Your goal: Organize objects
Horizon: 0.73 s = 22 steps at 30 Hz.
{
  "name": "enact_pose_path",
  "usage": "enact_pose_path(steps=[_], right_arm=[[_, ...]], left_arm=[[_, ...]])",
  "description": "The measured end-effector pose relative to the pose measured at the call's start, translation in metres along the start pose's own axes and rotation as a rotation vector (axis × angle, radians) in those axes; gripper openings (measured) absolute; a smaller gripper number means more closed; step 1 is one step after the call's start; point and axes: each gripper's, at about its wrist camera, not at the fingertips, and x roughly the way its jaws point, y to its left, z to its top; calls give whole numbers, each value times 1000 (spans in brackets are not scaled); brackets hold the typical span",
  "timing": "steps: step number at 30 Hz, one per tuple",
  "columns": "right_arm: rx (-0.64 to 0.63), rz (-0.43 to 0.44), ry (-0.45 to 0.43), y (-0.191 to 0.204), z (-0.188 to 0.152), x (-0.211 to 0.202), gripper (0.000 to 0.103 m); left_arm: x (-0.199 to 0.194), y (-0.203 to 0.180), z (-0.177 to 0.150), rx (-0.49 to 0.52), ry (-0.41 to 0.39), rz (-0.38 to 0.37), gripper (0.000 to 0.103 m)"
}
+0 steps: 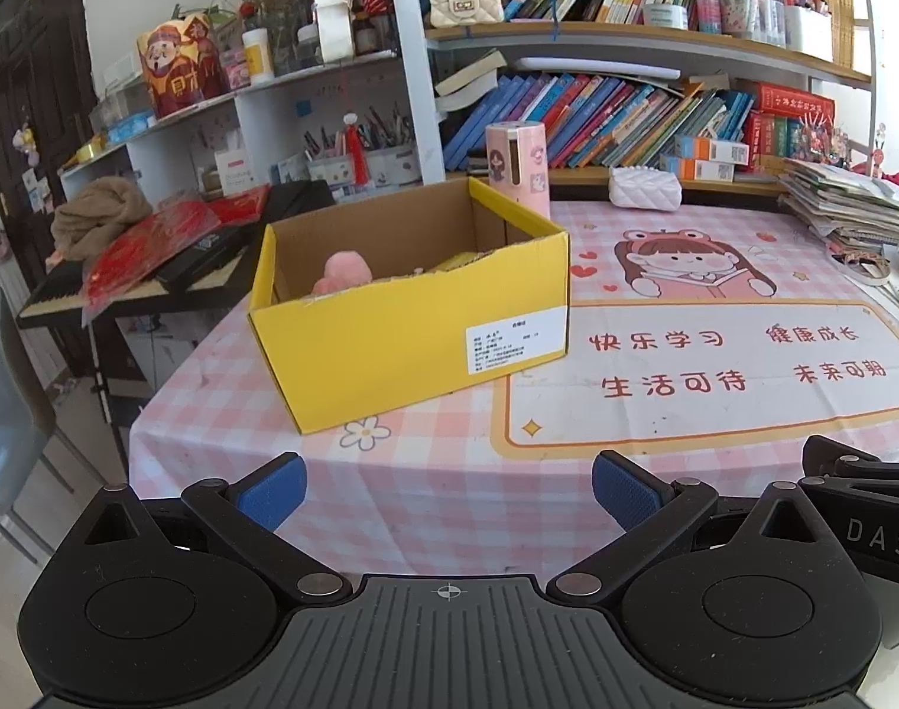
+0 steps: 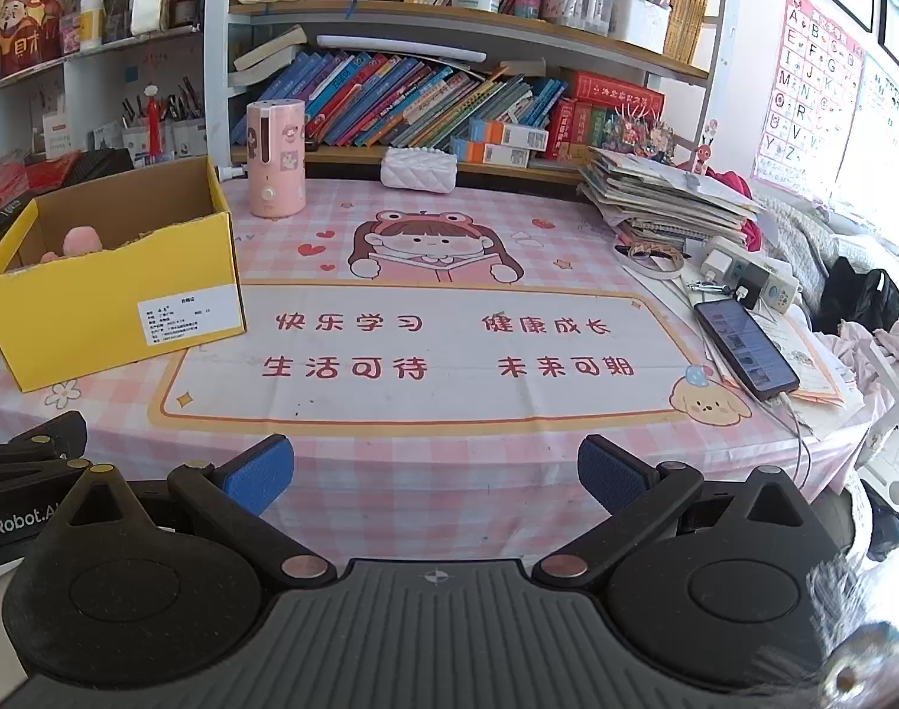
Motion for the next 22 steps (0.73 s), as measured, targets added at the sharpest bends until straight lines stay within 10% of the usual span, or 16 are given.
enact_pose_path(steps=[22], right_arm=[[-7,8,5,0,-2,2,103]], left_arm=[[8,-1,-1,-38,48,3,103]])
